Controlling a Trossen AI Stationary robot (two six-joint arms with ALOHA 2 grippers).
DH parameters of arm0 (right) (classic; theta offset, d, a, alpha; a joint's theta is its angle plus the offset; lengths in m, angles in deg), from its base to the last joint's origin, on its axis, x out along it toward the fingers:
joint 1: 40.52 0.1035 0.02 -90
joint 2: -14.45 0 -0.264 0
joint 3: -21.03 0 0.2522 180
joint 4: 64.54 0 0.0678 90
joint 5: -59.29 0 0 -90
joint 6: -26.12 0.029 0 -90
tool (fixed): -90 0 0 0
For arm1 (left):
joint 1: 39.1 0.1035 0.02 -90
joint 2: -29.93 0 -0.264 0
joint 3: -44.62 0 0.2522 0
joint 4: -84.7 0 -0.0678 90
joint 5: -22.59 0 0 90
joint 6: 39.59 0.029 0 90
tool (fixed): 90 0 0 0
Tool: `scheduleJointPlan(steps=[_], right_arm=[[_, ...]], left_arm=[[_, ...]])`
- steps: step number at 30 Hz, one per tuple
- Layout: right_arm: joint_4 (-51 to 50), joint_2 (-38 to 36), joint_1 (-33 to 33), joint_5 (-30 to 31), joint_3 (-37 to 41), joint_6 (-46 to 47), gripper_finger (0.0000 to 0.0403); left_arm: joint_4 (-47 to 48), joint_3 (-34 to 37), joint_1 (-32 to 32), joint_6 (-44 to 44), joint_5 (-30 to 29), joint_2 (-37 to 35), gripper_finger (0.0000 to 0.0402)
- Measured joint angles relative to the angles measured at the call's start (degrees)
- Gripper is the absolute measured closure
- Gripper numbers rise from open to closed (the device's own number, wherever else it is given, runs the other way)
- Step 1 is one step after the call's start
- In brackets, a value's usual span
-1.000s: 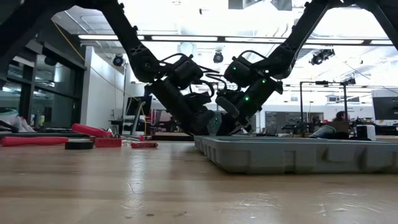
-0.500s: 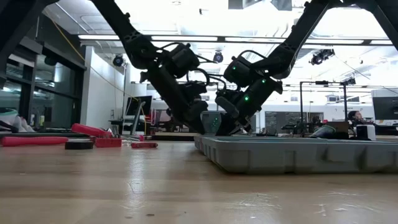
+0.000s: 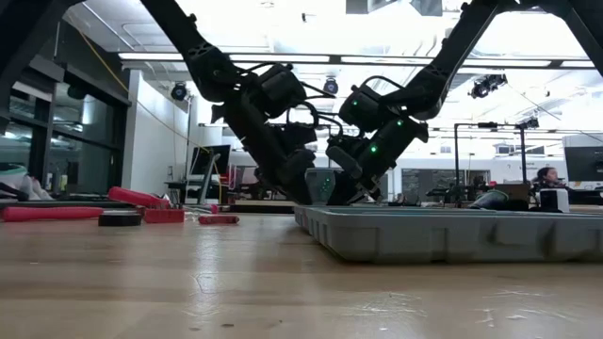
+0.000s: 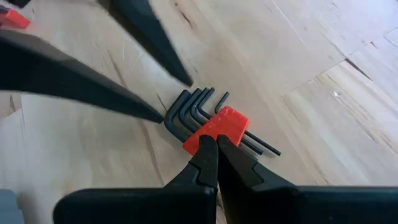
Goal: Prefit tool cases
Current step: Remove the orange hex key set from the gray tool case, then put the right orange multi-bit set into the gray tool case
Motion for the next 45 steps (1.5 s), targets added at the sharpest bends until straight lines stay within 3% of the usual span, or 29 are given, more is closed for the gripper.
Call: scheduleJointPlan(steps=[6,11,19,27,31,37,42,45], right_arm=[[0.22,-0.02,0.0,0.83,0.0,0.02,0.0403],[0.54,-0.02,-0.45,5.33,0.0,1.1,0.0403],[3.27,-0.01,-1.53,5.9,0.12,1.12,0.0403],[1.97,-4.77,-1.64,6.13,0.26,-0.46,0.0403],[-1.94,-9.03,-0.81,5.88,0.26,-1.53,0.0403],[-11.69,-17.95,7.37,5.68,0.49,-3.63,0.0403],[-11.03,-24.52,17.71,9.71,5.57,-1.67,0.0403],[-8.65,-27.39,23.44,13.0,9.94,1.41,0.0403]], left_arm=[[-0.64,-0.18,0.76,-2.07,0.16,2.63,0.0303],[-1.49,-0.3,2.13,-2.08,0.12,3.65,0.0303],[0.61,0.09,1.05,-0.02,2.15,-1.58,0.0303],[6.94,-0.02,-4.12,1.55,-2.4,-8.59,0.0303],[8.08,1.9,-9.06,1.48,-7.97,-11.72,0.0303],[5.34,10.91,-17.13,-4.93,-16.56,-18.82,0.0303],[-4.95,21.24,-22.48,-9.95,-18.97,-23.73,0.0303],[-6.25,24.28,-23.38,-11.21,-20.92,-25.61,0.0303]])
